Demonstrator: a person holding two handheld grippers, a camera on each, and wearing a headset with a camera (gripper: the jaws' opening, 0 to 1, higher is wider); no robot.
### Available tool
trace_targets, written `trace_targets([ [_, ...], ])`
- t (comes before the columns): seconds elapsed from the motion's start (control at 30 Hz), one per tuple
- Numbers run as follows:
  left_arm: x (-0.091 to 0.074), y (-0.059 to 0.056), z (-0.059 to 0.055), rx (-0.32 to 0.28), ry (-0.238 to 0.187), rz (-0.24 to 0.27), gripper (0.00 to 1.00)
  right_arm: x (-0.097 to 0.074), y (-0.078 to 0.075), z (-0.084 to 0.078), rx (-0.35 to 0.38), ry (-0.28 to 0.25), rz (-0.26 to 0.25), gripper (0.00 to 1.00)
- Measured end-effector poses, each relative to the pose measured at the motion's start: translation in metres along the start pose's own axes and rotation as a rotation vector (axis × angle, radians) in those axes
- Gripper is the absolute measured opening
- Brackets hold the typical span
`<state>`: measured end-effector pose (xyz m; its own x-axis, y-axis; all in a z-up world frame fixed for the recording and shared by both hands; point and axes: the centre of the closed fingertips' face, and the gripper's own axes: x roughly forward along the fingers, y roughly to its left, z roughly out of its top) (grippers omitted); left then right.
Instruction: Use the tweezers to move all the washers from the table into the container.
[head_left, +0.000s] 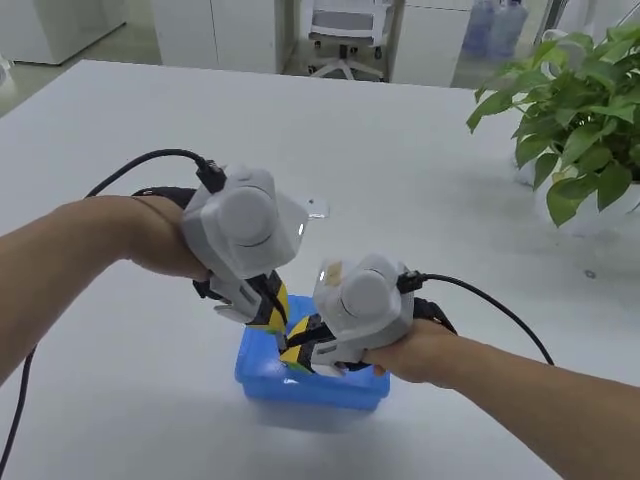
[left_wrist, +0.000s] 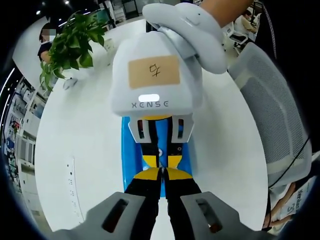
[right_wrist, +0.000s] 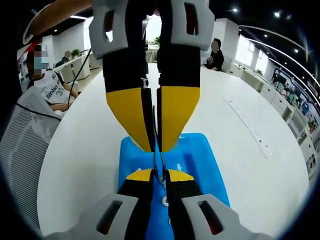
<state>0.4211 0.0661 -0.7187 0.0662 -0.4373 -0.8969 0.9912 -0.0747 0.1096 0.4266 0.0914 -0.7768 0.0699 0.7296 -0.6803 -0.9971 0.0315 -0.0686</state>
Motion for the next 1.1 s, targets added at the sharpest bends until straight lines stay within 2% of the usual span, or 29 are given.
trace_targets([
  [0.5,-0.011,-0.002,0.005,0.007,0.002,0.008,0.06,-0.009,0.002,0.008,-0.010,-0.014,-0.015,0.11],
  [0.8,-0.025,-0.004,0.012,0.010,-0.008,0.025,0.06,-0.025,0.004,0.019,-0.013,-0.045,-0.048,0.09],
  [1.1,-0.044,-0.012,0.023,0.014,-0.035,0.043,0.06,-0.041,0.014,0.031,-0.033,-0.062,-0.064,0.07],
])
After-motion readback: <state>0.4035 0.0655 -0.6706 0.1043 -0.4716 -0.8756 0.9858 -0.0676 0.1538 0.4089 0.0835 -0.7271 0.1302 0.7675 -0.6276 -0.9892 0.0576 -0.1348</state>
